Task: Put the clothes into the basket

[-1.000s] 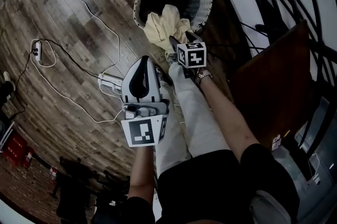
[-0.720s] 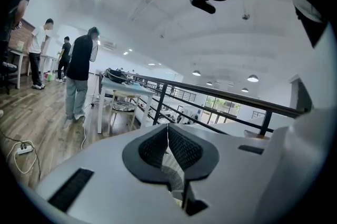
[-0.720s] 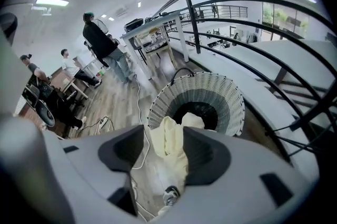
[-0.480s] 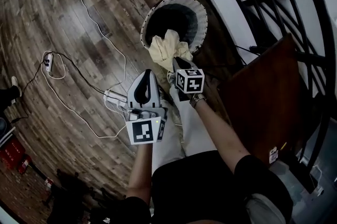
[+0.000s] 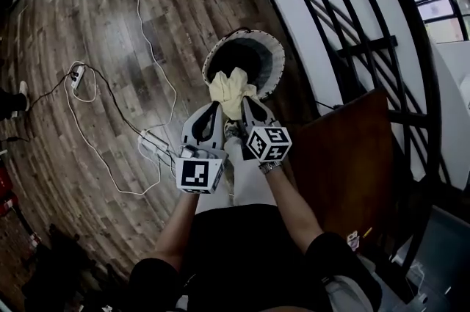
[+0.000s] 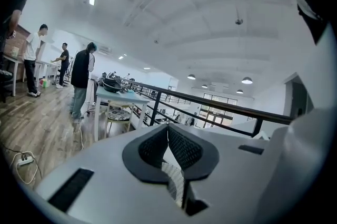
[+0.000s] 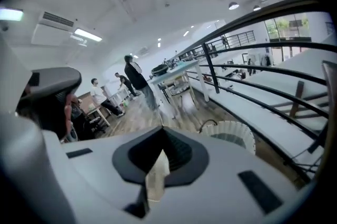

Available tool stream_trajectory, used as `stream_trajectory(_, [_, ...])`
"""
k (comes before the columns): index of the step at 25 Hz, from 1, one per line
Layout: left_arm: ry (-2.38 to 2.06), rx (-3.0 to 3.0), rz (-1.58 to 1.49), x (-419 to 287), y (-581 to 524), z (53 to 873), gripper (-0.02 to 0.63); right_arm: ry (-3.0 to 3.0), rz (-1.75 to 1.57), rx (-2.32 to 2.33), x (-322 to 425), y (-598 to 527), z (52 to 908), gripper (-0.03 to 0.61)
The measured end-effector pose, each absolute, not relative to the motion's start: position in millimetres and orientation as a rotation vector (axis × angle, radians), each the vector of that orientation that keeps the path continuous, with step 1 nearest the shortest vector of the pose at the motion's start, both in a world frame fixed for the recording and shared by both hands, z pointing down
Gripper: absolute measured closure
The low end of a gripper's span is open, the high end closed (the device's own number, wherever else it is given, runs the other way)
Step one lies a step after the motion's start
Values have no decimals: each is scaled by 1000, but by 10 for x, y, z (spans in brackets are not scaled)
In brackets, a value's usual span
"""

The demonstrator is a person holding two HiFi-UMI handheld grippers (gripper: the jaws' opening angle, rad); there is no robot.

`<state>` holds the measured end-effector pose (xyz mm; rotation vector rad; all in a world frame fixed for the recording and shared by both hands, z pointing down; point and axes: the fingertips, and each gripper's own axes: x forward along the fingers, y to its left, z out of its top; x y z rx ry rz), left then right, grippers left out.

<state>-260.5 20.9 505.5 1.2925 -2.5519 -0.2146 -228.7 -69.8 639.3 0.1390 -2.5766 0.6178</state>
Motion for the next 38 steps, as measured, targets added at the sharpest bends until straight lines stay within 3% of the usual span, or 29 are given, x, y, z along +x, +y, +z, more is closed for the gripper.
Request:
stream_trajectory(9, [-2529,1366,-197,-2313,298,4602,600,-2766,445,-14,-2240,-375,5226,569])
stream_trajectory(38, [-2740,1360,-207,-1992,1021,3213,600,-3077,287,-323,-1797,313,3049,569])
